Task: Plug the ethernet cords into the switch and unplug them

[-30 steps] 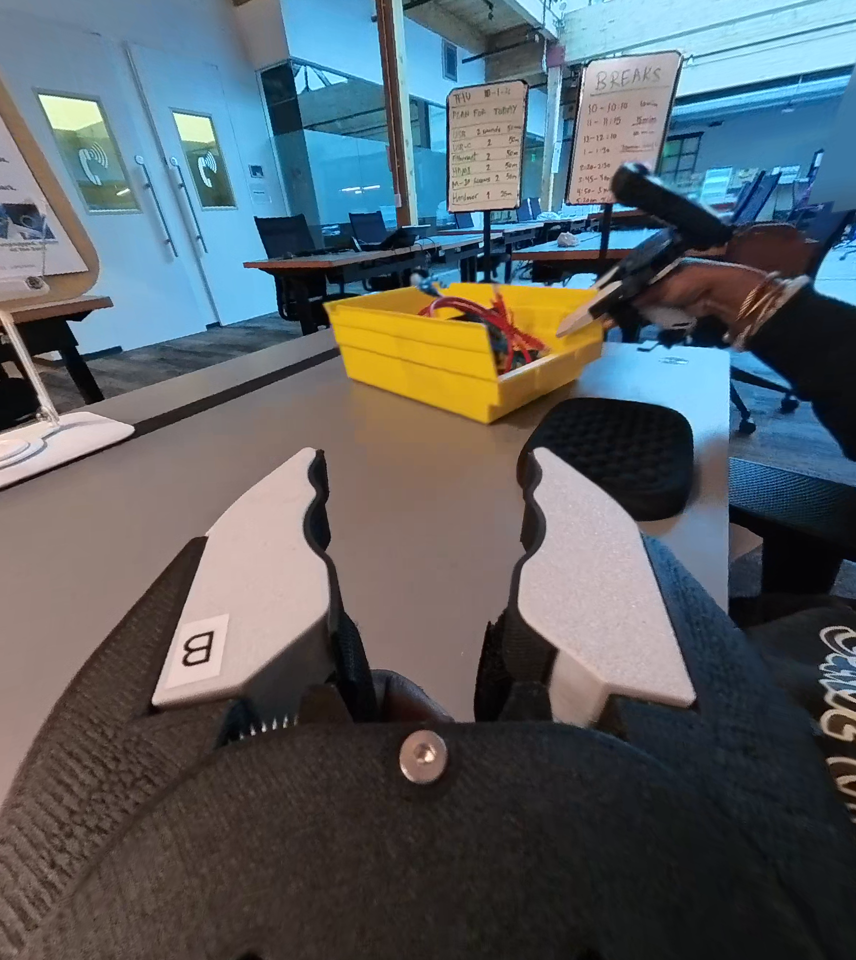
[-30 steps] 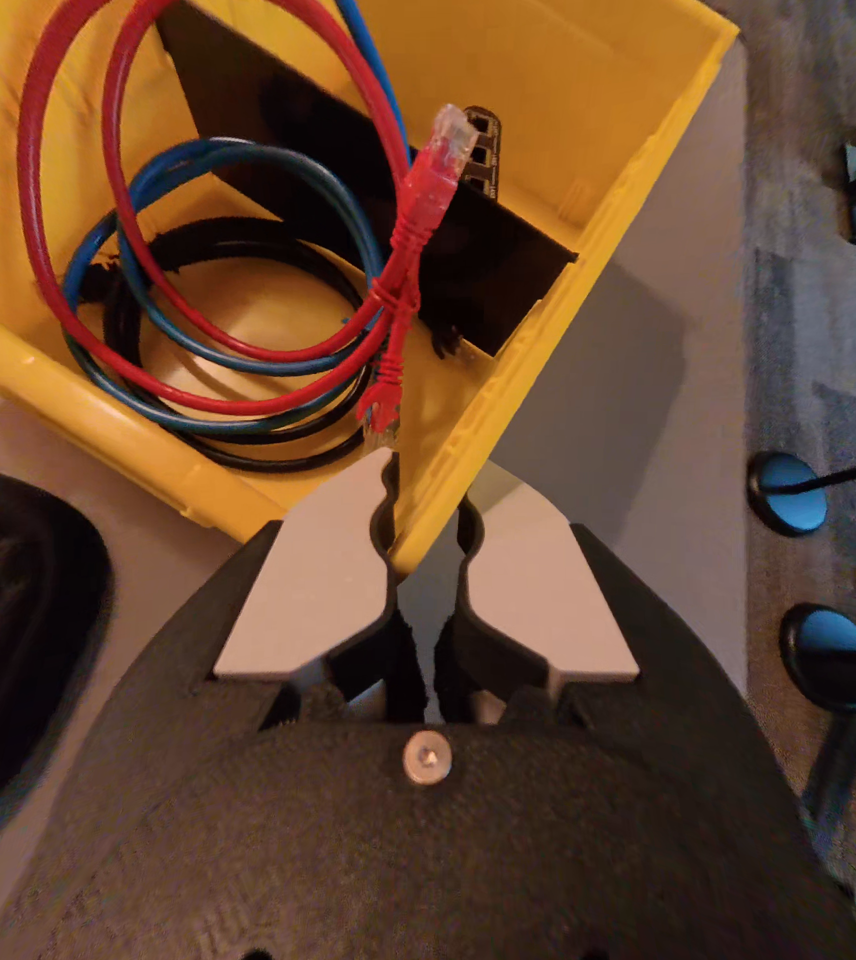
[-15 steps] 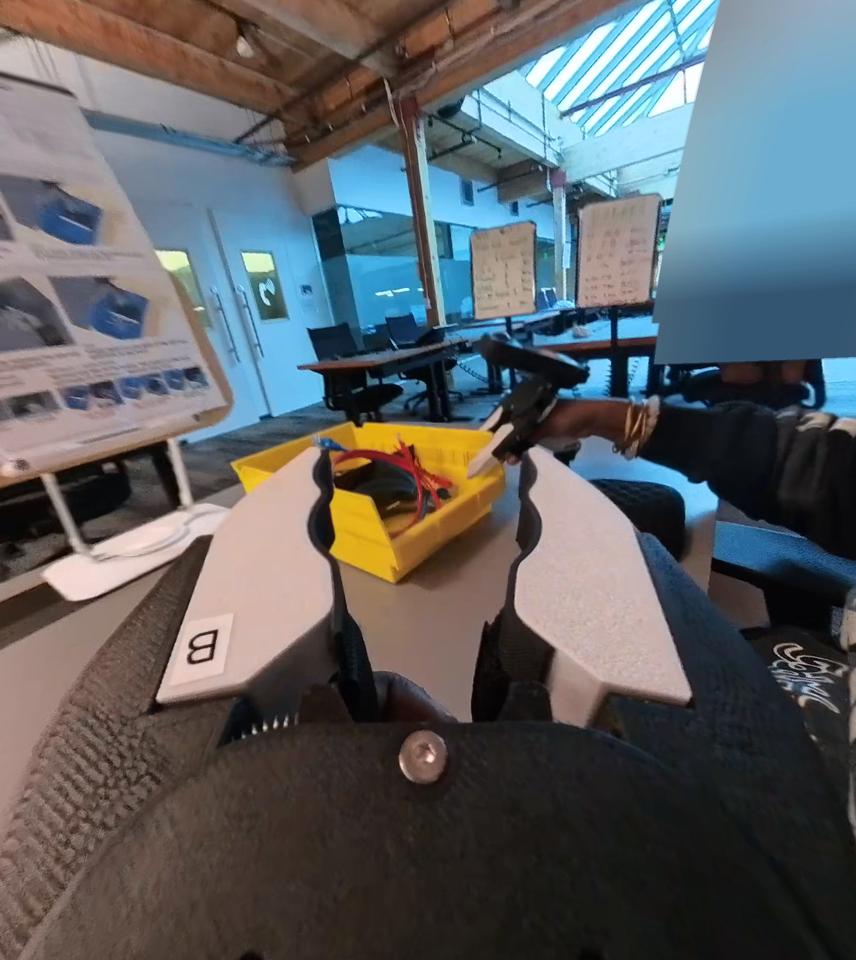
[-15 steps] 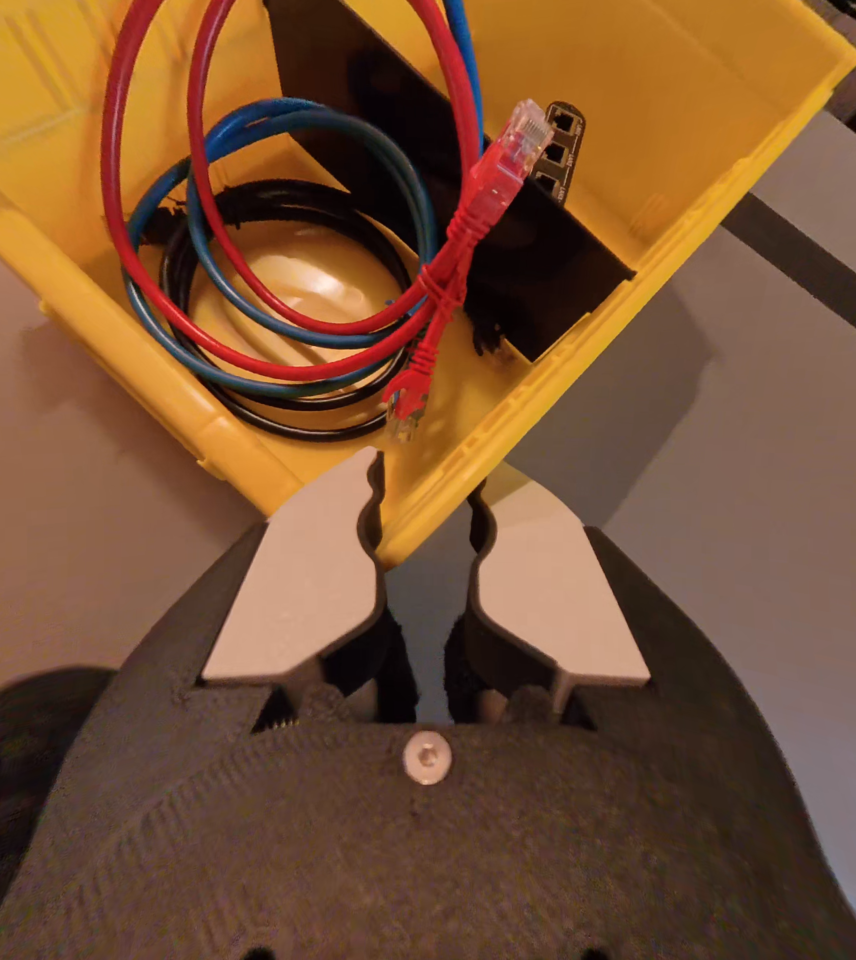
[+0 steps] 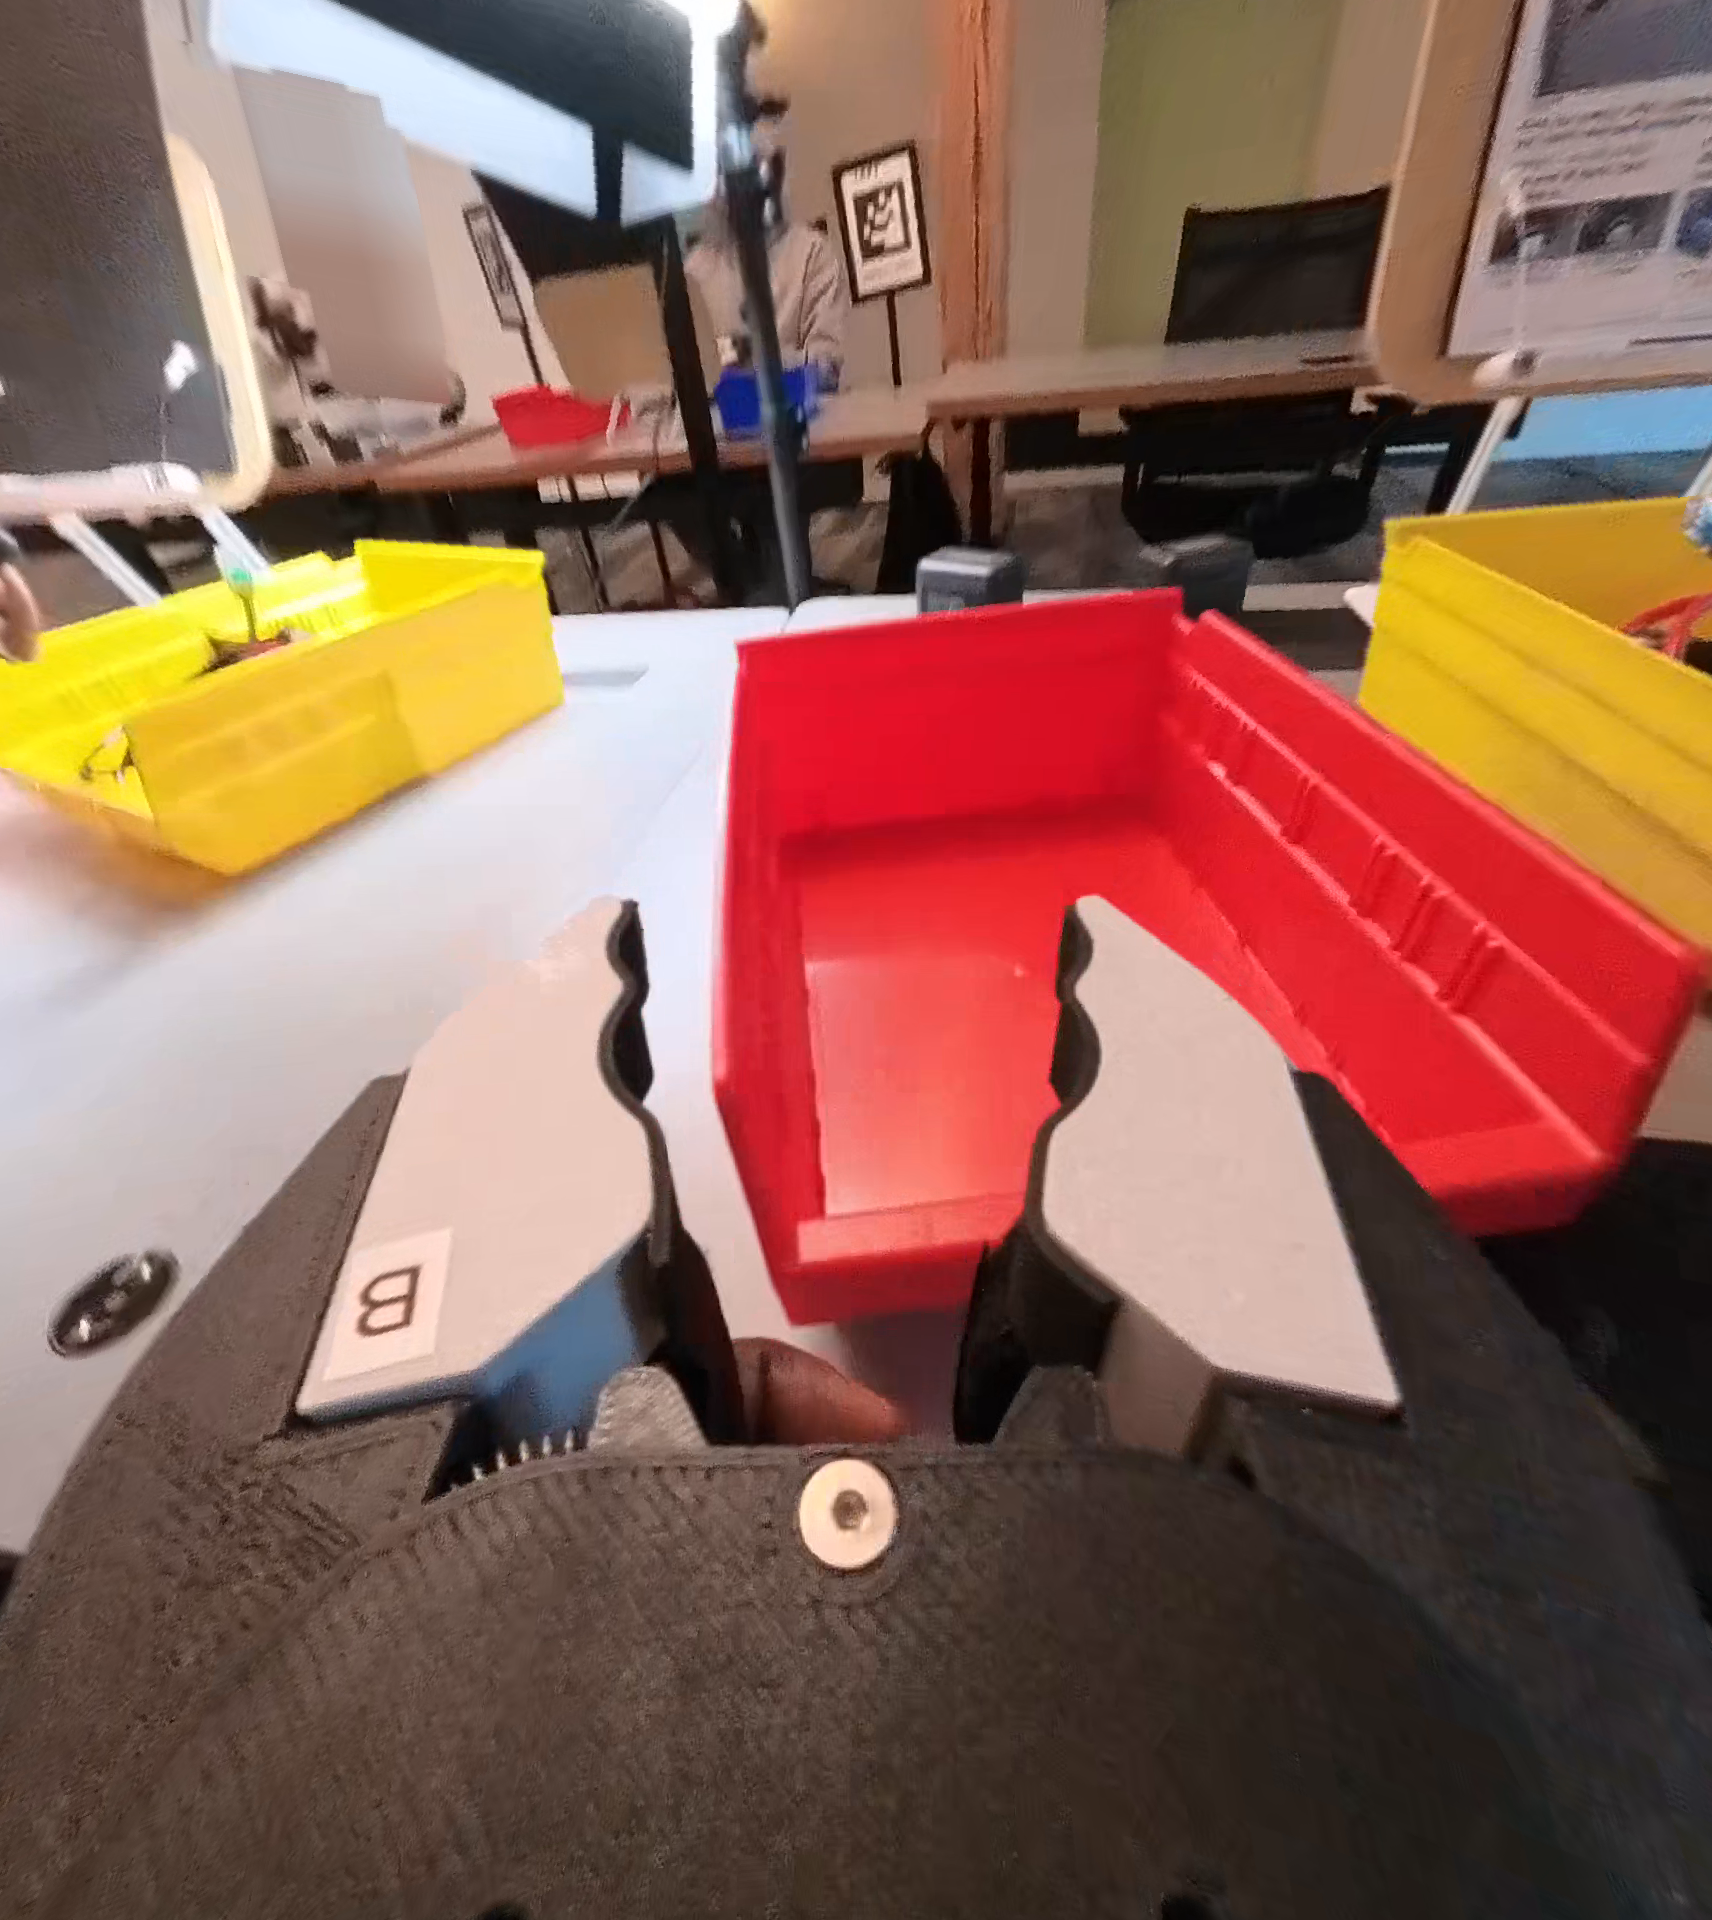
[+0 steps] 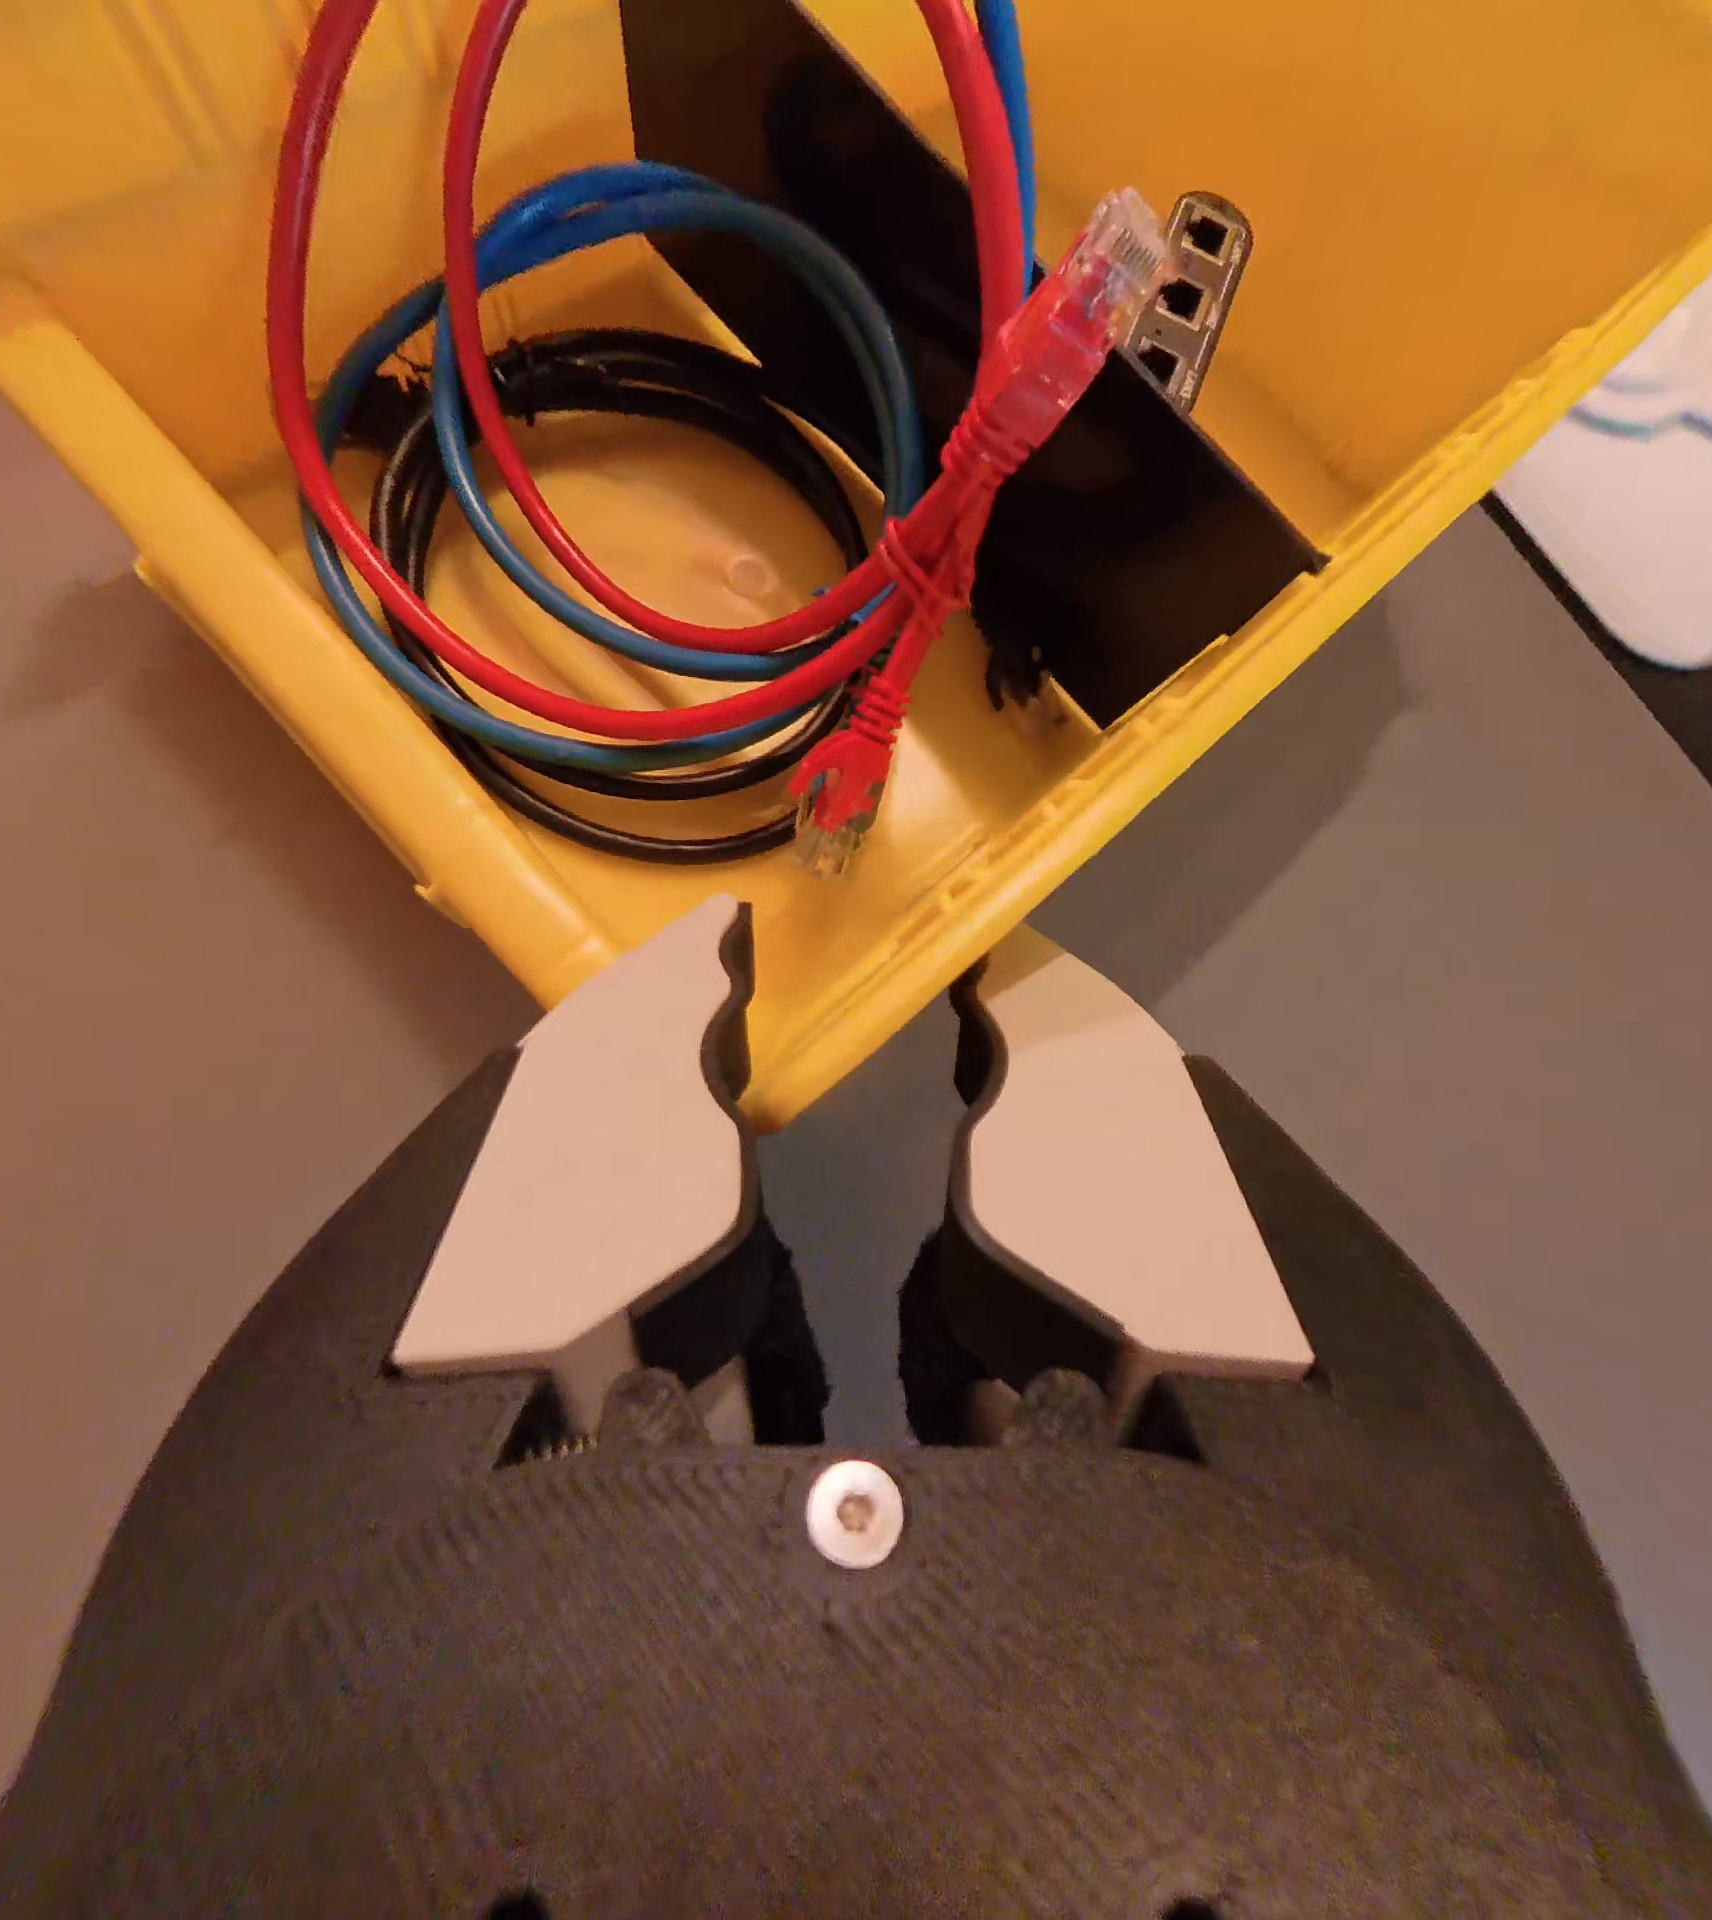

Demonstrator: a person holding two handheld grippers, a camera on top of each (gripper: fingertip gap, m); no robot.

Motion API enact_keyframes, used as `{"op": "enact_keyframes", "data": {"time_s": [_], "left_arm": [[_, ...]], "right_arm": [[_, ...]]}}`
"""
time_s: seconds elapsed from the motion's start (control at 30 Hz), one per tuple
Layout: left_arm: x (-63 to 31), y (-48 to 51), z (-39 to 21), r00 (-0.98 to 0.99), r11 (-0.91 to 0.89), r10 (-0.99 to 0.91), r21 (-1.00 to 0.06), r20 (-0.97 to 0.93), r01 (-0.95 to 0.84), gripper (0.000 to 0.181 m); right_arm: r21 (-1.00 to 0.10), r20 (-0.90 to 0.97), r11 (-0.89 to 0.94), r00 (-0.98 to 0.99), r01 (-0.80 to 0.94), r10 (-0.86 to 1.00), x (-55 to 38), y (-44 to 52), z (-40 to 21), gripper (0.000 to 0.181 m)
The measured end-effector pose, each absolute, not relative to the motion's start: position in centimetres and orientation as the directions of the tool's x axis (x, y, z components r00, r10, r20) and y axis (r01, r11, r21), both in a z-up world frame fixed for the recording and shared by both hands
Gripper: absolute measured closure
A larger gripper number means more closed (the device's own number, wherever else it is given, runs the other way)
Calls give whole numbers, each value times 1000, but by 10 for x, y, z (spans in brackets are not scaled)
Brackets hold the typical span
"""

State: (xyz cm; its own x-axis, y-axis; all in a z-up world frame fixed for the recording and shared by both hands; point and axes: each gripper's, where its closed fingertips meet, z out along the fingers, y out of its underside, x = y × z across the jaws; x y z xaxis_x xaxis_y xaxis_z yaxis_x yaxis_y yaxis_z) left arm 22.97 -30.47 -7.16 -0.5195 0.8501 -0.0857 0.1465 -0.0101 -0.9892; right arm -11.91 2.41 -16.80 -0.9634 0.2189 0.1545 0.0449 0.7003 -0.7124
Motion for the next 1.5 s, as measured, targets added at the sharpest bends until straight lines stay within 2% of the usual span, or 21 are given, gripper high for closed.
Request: {"op": "enact_keyframes", "data": {"time_s": [0.1,0.2,0.33,0.4,0.5,0.53,0.6,0.7,0.73,0.8,0.9,0.93,1.0,1.03,1.1,1.17,1.23,1.33,1.5], "left_arm": [[231,-317,-97,-529,105,849,-978,-5,178,105],[232,-329,-125,-556,189,831,-949,18,252,105],[229,-338,-144,-576,200,817,-936,-3,288,105],[227,-341,-141,-584,164,812,-953,-17,255,105],[224,-344,-134,-585,64,807,-975,-74,212,105],[223,-345,-132,-588,47,805,-978,-82,201,107],[222,-345,-134,-586,37,805,-978,-93,206,122],[226,-343,-137,-574,35,811,-968,-117,248,171],[229,-341,-139,-566,56,816,-960,-113,273,176],[236,-334,-140,-544,113,836,-945,-77,307,177],[243,-325,-140,-494,93,863,-928,-106,360,174],[243,-325,-138,-488,72,865,-936,-114,346,167],[238,-332,-133,-510,44,854,-963,-102,265,137],[236,-337,-132,-530,40,843,-974,-86,221,130],[231,-343,-135,-546,56,837,-985,-44,165,126],[227,-343,-143,-537,76,843,-979,-37,188,130],[223,-338,-143,-511,52,857,-975,-66,214,167],[222,-338,-136,-564,33,819,-972,-107,232,171],[223,-317,-90,-587,-54,799,-988,-129,144,169]], "right_arm": [[-778,65,627,-987,41,144,-102,-10,-164,131],[-894,-23,443,-995,63,96,-80,-38,-137,99],[-985,73,170,-983,-43,171,-58,-55,-83,77],[-981,180,-25,-955,-192,236,-36,-58,-45,71],[-906,322,-212,-921,-367,220,24,-67,-13,82],[-908,329,-213,-929,-361,173,44,-76,-17,85],[-949,280,-135,-959,-284,45,78,-100,-41,84],[-988,152,28,-987,-154,-58,101,-133,-87,88],[-989,121,76,-990,-126,-72,104,-142,-100,90],[-975,105,187,-991,-120,-87,108,-155,-121,100],[-960,110,243,-987,-137,-119,117,-171,-125,98],[-958,91,260,-988,-122,-126,120,-176,-127,98],[-930,75,350,-989,-115,-124,121,-186,-140,98],[-906,78,407,-990,-119,-118,119,-190,-149,97],[-883,52,460,-993,-95,-105,118,-198,-156,100],[-878,36,473,-996,-69,-78,115,-205,-156,117],[-862,73,499,-996,-87,-48,108,-209,-159,127],[-873,178,465,-984,-149,18,94,-215,-152,145],[-938,147,327,-987,-116,70,85,-208,-117,153]]}}
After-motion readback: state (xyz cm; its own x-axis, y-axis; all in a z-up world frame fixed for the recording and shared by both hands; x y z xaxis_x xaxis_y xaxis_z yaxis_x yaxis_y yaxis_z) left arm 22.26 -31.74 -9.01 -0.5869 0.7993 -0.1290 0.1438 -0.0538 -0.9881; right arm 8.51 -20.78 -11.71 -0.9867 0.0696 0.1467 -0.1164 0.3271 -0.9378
